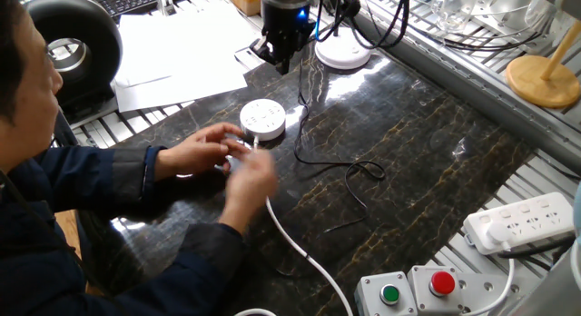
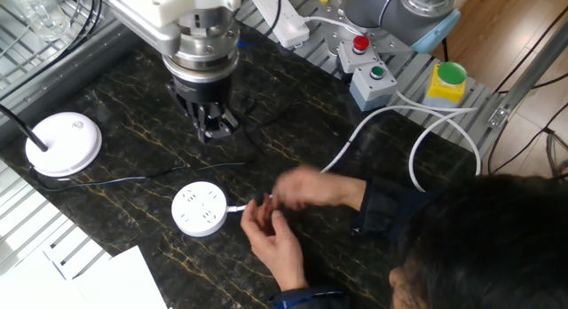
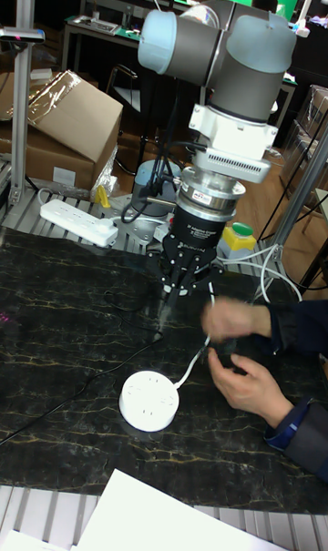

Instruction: Plug in the power cord of the desk lamp, turn on the socket, and light up the desk lamp

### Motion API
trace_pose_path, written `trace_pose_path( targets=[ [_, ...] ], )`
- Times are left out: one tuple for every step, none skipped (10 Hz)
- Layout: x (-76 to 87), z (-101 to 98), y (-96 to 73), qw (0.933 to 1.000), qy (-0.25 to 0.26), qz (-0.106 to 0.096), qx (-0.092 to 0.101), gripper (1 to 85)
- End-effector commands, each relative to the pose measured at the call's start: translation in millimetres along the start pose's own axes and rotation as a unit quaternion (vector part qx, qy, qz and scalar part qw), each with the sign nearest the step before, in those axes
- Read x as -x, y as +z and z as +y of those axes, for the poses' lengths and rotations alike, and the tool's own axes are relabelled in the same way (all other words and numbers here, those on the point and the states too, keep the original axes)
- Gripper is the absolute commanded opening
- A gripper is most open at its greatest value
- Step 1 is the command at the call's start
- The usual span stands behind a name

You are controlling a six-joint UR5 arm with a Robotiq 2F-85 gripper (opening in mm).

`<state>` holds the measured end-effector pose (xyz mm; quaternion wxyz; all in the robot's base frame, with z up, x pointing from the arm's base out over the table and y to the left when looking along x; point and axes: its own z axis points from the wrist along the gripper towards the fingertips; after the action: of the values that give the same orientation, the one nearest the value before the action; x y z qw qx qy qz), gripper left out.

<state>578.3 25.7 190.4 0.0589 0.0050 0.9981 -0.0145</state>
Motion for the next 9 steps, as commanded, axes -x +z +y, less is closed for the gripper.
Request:
trace_pose_path(
  targets=[
    [-2.6, -7.1, 1.5, 0.9997, -0.022, -0.003, 0.009, 1.0],
    [-3.9, -9.3, 2.2, 0.9993, -0.036, -0.003, 0.008, 1.0],
    [-2.9, -10.6, 2.9, 0.9990, -0.044, -0.005, 0.006, 1.0],
    [-1.4, -19.5, 2.7, 0.9982, -0.058, -0.007, -0.011, 1.0],
    [2.1, -23.0, 1.2, 0.9978, -0.064, -0.012, -0.015, 1.0],
    [2.1, -16.6, 1.3, 0.9979, -0.064, -0.012, -0.003, 1.0],
    [-2.0, -12.7, 1.3, 0.9973, -0.074, -0.005, 0.005, 1.0],
    [-9.8, -6.1, 1.1, 0.9950, -0.098, 0.008, 0.019, 1.0],
    [-23.4, 23.9, 0.9, 0.9951, -0.086, 0.013, 0.046, 1.0]
  ],
)
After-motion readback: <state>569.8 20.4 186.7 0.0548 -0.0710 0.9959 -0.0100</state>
